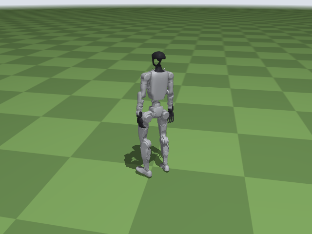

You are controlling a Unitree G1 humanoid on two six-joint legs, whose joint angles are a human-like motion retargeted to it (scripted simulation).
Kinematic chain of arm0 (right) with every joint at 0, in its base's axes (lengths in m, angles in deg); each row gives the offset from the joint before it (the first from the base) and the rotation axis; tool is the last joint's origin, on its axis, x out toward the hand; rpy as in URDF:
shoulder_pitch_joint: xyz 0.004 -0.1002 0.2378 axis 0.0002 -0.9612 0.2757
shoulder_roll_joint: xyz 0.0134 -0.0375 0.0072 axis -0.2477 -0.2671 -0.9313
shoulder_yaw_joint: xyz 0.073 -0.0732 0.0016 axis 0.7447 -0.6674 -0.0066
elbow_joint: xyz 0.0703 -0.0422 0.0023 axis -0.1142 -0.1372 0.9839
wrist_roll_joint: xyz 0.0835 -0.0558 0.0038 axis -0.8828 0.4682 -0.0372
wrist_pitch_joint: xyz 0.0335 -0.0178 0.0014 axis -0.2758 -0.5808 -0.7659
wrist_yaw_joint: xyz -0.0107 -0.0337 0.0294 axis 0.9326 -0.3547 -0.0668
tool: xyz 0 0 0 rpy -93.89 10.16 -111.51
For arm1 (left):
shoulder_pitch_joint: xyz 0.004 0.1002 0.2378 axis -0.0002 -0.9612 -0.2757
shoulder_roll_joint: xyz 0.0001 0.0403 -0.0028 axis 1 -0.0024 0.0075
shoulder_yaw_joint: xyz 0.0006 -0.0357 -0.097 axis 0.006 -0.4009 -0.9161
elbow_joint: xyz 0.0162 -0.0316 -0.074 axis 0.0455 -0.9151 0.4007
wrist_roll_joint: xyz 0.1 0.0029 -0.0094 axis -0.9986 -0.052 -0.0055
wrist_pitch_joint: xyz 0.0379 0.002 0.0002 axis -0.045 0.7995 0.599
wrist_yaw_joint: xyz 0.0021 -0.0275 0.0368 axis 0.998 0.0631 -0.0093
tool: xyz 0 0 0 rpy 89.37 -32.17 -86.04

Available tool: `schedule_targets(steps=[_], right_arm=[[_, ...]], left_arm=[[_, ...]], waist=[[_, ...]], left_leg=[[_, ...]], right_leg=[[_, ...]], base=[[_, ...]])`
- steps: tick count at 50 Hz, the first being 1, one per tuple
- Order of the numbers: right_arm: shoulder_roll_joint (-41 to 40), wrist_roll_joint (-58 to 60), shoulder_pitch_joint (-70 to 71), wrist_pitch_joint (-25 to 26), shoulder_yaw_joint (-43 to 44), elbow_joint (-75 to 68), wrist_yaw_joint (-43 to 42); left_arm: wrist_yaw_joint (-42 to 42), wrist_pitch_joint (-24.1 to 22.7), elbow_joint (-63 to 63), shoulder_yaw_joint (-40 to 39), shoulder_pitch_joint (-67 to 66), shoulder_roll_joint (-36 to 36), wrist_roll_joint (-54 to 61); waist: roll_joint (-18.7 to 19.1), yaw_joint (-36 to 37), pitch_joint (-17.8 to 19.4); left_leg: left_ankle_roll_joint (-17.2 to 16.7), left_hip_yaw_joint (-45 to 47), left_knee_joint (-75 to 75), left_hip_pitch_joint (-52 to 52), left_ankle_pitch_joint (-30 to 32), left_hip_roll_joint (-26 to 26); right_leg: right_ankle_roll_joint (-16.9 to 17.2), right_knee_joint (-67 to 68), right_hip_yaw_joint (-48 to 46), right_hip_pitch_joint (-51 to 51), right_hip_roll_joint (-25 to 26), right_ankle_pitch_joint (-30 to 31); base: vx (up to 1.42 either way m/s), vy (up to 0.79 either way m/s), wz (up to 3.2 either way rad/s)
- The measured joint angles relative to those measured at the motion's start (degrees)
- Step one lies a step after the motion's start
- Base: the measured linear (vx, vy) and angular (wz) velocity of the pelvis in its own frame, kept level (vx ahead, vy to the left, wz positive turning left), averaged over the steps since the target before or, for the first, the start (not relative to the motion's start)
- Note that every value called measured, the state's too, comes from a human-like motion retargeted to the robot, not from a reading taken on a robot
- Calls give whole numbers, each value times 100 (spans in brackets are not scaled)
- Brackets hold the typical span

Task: In place motions

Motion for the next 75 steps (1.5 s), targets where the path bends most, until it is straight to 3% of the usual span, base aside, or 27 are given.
schedule_targets(steps=[3,6,12,19,29,40,51,60,66,69,75], right_arm=[[141,-29,-20,-29,116,67,-2],[326,99,103,-7,169,76,45],[647,25,289,-100,274,164,-204],[967,-222,113,-139,857,277,-347],[1510,-52,-214,-54,1462,246,-952],[2057,-1266,-1030,-204,3044,-791,-1327],[2444,-1425,-1820,-226,3362,-1075,-2153],[2031,-1558,-2049,-201,3442,-1398,-3150],[2032,-1880,-1373,-274,2781,-1465,-3528],[2127,-2231,-1066,-248,2454,-1470,-3765],[2123,-2981,-943,-595,2528,-1470,-4273]], left_arm=[[-24,-23,91,290,106,53,45],[3,-57,211,432,153,113,45],[-50,-11,72,220,347,187,54],[8,35,44,426,936,503,158],[-26,-13,361,464,2199,1113,403],[-99,-316,918,209,3503,1419,616],[-284,-293,1067,-129,4295,1726,942],[-661,-651,1467,-317,4615,2312,1026],[-815,-755,1345,-1167,4552,3198,1478],[-798,-699,1234,-1535,4659,3452,1684],[-385,-640,1280,-1410,4920,3454,1465]], waist=[[-116,213,189],[27,194,321],[143,-378,439],[-124,-105,932],[-495,-222,2179],[-821,-782,3537],[-861,-1717,3537],[-877,-2450,3537],[-1341,-3610,3537],[-1394,-4094,3537],[-1348,-4224,3537]], left_leg=[[302,-157,67,-56,-217,-34],[-67,546,-204,168,-80,261],[-97,838,-396,143,-59,260],[-9,1157,-589,216,-74,83],[75,1413,-745,-185,105,-23],[110,1416,-760,-977,264,-60],[67,1675,-838,-2569,412,156],[49,2183,-896,-3525,390,396],[47,2503,-910,-4014,318,479],[41,2750,-925,-4246,262,526],[24,2836,-915,-4446,230,543]], right_leg=[[23,-30,130,7,-100,74],[70,-1,220,-29,24,110],[99,111,298,-231,-60,192],[153,195,650,-509,-189,400],[168,102,1077,-1142,-204,804],[161,-8,1566,-2151,-141,1189],[181,-212,2212,-4169,333,1726],[191,-311,2502,-5408,765,1998],[249,-351,2714,-6108,998,2217],[281,-370,2773,-6441,1097,2291],[263,-363,2777,-6661,1128,2298]], base=[[-5,-5,-27],[3,2,-34],[4,5,-4],[-6,-15,-36],[-45,-28,-29],[-74,-12,-29],[-59,17,-73],[-21,19,-59],[7,33,-60],[19,42,-56],[5,10,-11]])
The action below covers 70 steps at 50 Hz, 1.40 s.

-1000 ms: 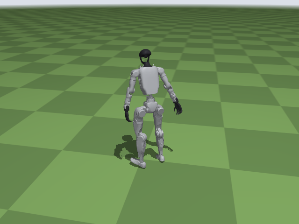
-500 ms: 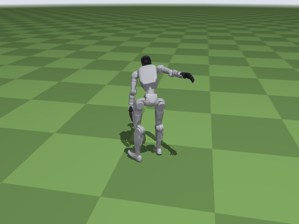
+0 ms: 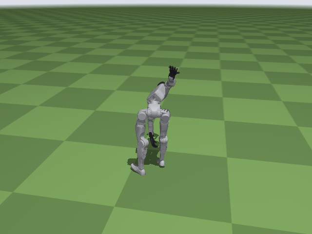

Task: In place motions

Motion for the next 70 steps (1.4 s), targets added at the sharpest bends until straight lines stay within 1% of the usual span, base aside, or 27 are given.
schedule_targets(steps=[2,5,7,10,13,15,18,20,22,25,28,30,33,37,40,45,48,50,52,55,58,61,63,64,67,68,70], right_arm=[[47,-30,6,-123,46,0,-132],[167,152,91,-122,27,0,-243],[273,266,182,-84,64,0,-295],[454,336,386,-105,270,10,-411],[697,480,719,-126,314,29,-289],[903,590,929,-30,229,95,-293],[1184,711,1175,179,109,333,-519],[1364,860,1390,123,-149,500,-735],[1532,1209,1634,124,-536,690,-1022],[1713,1839,2019,262,-1288,935,-1121],[1738,2282,2097,436,-1671,1281,-964],[1658,2311,1989,449,-1592,1520,-915],[1464,2071,1766,303,-1225,1754,-784],[1336,1714,1678,174,-925,1900,-392],[1305,1457,1860,36,-819,2018,-42],[1132,1155,2789,-120,-944,2120,628],[1247,973,3239,-92,-1126,2143,1056],[1432,867,3390,-65,-1106,2188,1135],[1753,622,3422,-97,-962,2226,1206],[2286,296,3502,-78,-646,2195,1438],[2844,20,3617,-42,-440,2203,1719],[3419,-76,3777,36,-259,2260,1949],[3731,-146,3896,49,-262,2362,2075],[3838,-139,3964,60,-296,2430,2130],[3983,-34,4197,71,-523,2672,2186],[3964,18,4295,79,-640,2769,2177],[3829,113,4502,50,-905,2941,2170]], left_arm=[[-123,-69,41,114,31,-63,-172],[-314,-151,89,164,-64,-86,-359],[-339,-162,156,181,-269,-78,-346],[-451,-307,258,22,-908,-92,-402],[-729,-313,102,-310,-1868,-183,0],[-603,-261,-47,-535,-2582,-383,399],[-247,-168,-182,-646,-3800,-776,850],[-171,-134,-160,-655,-4708,-1034,922],[-216,-239,-377,-539,-5647,-1199,801],[-520,-142,-771,-241,-6808,-1351,492],[-557,-60,-1009,-50,-7649,-1421,423],[-473,-30,-1031,10,-8059,-1432,447],[-320,-155,-1019,218,-8417,-1411,414],[-397,-100,-1161,447,-8603,-1468,162],[-351,-32,-1297,378,-8704,-1811,345],[-380,-56,-1579,169,-8639,-2675,1570],[-945,-284,-1741,-62,-8252,-3077,2230],[-1168,-429,-1819,-143,-7910,-3158,2487],[-1179,-350,-1877,-161,-7512,-3123,2612],[-925,-253,-1990,87,-7017,-2969,2814],[-1010,-221,-2140,344,-6688,-2758,3013],[-1322,-263,-2181,505,-6394,-2532,3430],[-1670,-407,-2187,442,-6229,-2414,3945],[-1823,-584,-2188,401,-6170,-2366,4259],[-2347,-1336,-2188,376,-6086,-2247,4953],[-2546,-1571,-2188,460,-6097,-2223,4958],[-2800,-1764,-2188,640,-6137,-2158,4661]], waist=[[79,87,0],[171,212,0],[254,311,0],[405,474,0],[472,631,0],[527,784,0],[680,1125,0],[764,1356,0],[853,1579,0],[955,1990,0],[1183,2579,0],[1427,3058,0],[1914,3774,0],[2472,4702,0],[2730,5244,0],[2779,5972,0],[2897,6600,0],[3051,7170,0],[3251,7842,0],[3570,8853,0],[3806,9598,0],[4097,10165,0],[4223,10401,0],[4265,10473,0],[4319,10512,0],[4310,10460,0],[4207,10287,0]], left_leg=[[4,3,10,-15,8,0],[4,-41,33,-4,32,15],[9,-70,46,36,53,29],[25,-108,57,159,77,72],[29,-128,81,390,111,102],[20,-232,117,552,138,104],[41,-305,144,806,188,76],[52,-387,160,967,220,47],[61,-498,184,1103,244,21],[95,-706,233,1224,274,-65],[165,-1029,268,1245,323,-184],[231,-1226,256,1242,386,-271],[296,-1500,206,1167,520,-407],[347,-1922,188,934,675,-561],[378,-2179,164,730,801,-659],[375,-2516,98,155,1010,-795],[387,-2815,58,-258,1140,-889],[405,-3003,13,-504,1218,-961],[452,-3247,4,-805,1270,-1045],[504,-3460,-34,-1243,1352,-1077],[483,-3589,-88,-1667,1473,-1064],[468,-3714,-123,-2024,1583,-1061],[454,-3791,-140,-2232,1645,-1046],[444,-3833,-145,-2317,1670,-1036],[414,-3935,-150,-2475,1714,-1002],[409,-3939,-148,-2495,1715,-991],[409,-3935,-127,-2532,1707,-968]], right_leg=[[-10,1,-27,8,-20,-13],[-28,4,-72,71,-50,-38],[-41,5,-119,160,-75,-61],[-63,4,-210,365,-97,-104],[-102,17,-292,676,-126,-169],[-129,20,-357,925,-174,-220],[-160,34,-501,1304,-278,-308],[-180,44,-621,1557,-365,-369],[-191,59,-755,1787,-460,-424],[-199,83,-969,2066,-647,-507],[-182,99,-1246,2315,-864,-594],[-161,114,-1466,2480,-1012,-661],[-142,136,-1861,2669,-1232,-768],[-128,155,-2344,2823,-1428,-914],[-81,165,-2746,2893,-1549,-1000],[-20,160,-3295,2657,-1675,-1059],[-8,159,-3650,2451,-1712,-1093],[-13,170,-3905,2319,-1726,-1126],[-13,183,-4137,2167,-1733,-1164],[17,162,-4390,1911,-1656,-1195],[36,120,-4591,1636,-1568,-1226],[10,90,-4736,1401,-1459,-1263],[11,74,-4778,1255,-1397,-1275],[12,66,-4801,1198,-1370,-1278],[24,57,-4820,1094,-1312,-1281],[44,60,-4784,1073,-1310,-1273],[70,63,-4719,1043,-1314,-1264]], base=[[1,-1,10],[2,-2,7],[4,-8,25],[3,-11,24],[5,-13,30],[9,-18,49],[13,-21,66],[17,-31,74],[29,-31,81],[37,-29,97],[45,-37,126],[56,-36,150],[59,-31,173],[49,-35,160],[54,-27,127],[49,-45,107],[49,-56,109],[47,-69,115],[63,-65,106],[49,-68,62],[54,-49,49],[42,-43,46],[39,-24,25],[29,-17,11],[14,0,-4],[-1,12,-11],[-10,10,-7]])
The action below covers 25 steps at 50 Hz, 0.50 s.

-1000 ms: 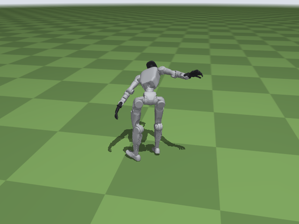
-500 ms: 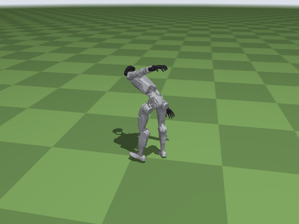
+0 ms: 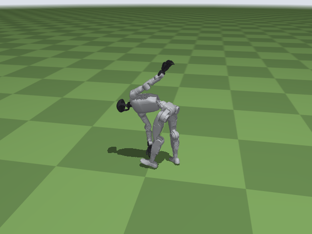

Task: In place motions

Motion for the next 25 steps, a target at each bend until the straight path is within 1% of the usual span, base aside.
schedule_targets(steps=[5,8,13,18,20,23,25], right_arm=[[-330,125,293,-24,-545,11,-83],[-566,-5,213,-116,-655,-5,-130],[-911,24,-372,-439,-569,215,15],[-1539,367,-991,-582,-323,342,-56],[-1836,360,-1253,-615,-203,332,-42],[-2300,355,-1689,-668,70,310,6],[-2609,377,-1987,-702,188,331,46]], left_arm=[[207,60,0,496,113,215,-834],[79,18,1,680,304,333,-1317],[97,-41,61,672,760,448,-1688],[145,30,366,835,1131,653,-2193],[271,203,576,1071,1262,793,-2603],[533,729,884,1446,1433,1081,-3199],[624,832,988,1663,1497,1359,-3434]], waist=[[-355,-509,0],[-624,-818,0],[-1032,-1364,0],[-1611,-2147,0],[-1864,-2488,0],[-2263,-3008,0],[-2603,-3395,0]], left_leg=[[-19,-6,89,59,-73,38],[-31,23,131,185,-117,63],[-47,124,181,520,-181,103],[-44,337,193,962,-262,161],[-41,455,185,1184,-306,189],[-45,666,175,1549,-389,244],[-58,835,173,1799,-453,288]], right_leg=[[-18,24,48,51,-32,-22],[-29,47,123,133,-57,-35],[-37,87,287,356,-84,-43],[-37,119,528,593,-117,-16],[-40,130,654,695,-124,9],[-52,145,852,851,-139,52],[-60,157,1037,936,-146,86]], base=[[-18,-2,3],[-29,-8,-4],[-42,10,-13],[-54,22,-40],[-56,22,-67],[-60,25,-84],[-58,34,-104]])
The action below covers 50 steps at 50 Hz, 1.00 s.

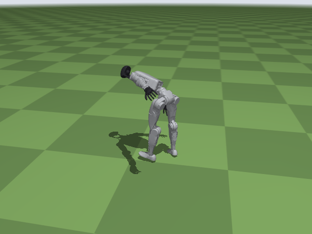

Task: In place motions

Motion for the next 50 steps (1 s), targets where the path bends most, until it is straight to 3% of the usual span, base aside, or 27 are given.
schedule_targets(steps=[9,23,29,34,44,50], right_arm=[[-867,136,-712,-137,-59,-267,-54],[-1214,-590,-1373,-230,1596,-1670,259],[-1102,-1062,-1448,-231,1311,-2752,358],[-1260,-1551,-1551,-273,1172,-3210,237],[-882,-2399,-1972,-739,1268,-3241,-1446],[-769,-2443,-2026,-847,1436,-2973,-1692]], left_arm=[[327,-84,262,-595,183,1229,-434],[579,-96,854,-1202,2118,2677,-1073],[414,-328,1025,-1230,3520,3136,-1429],[651,-266,1182,-820,4576,3489,-1728],[1130,-205,1338,288,5524,3309,-2268],[744,-399,1206,-187,5096,2970,-2045]], waist=[[-1565,-2345,0],[-2886,-5565,0],[-2746,-7035,0],[-2623,-7591,0],[-2249,-7293,0],[-1970,-6831,0]], left_leg=[[-117,832,106,1100,-395,413],[-282,2179,83,1456,-814,761],[-281,2659,67,773,-904,794],[-295,3043,35,124,-1058,733],[-356,3244,60,-475,-1148,654],[-310,3124,90,-491,-1074,676]], right_leg=[[-125,-22,1241,308,360,214],[-27,-202,2953,-468,999,801],[7,-239,3257,-1418,1140,980],[26,-260,3486,-2325,1238,1130],[-39,-241,3723,-3057,1326,1177],[-117,-205,3621,-2947,1276,1097]], base=[[-64,49,-138],[-47,56,-141],[-18,70,-60],[6,48,-44],[12,13,-3],[5,-10,28]])
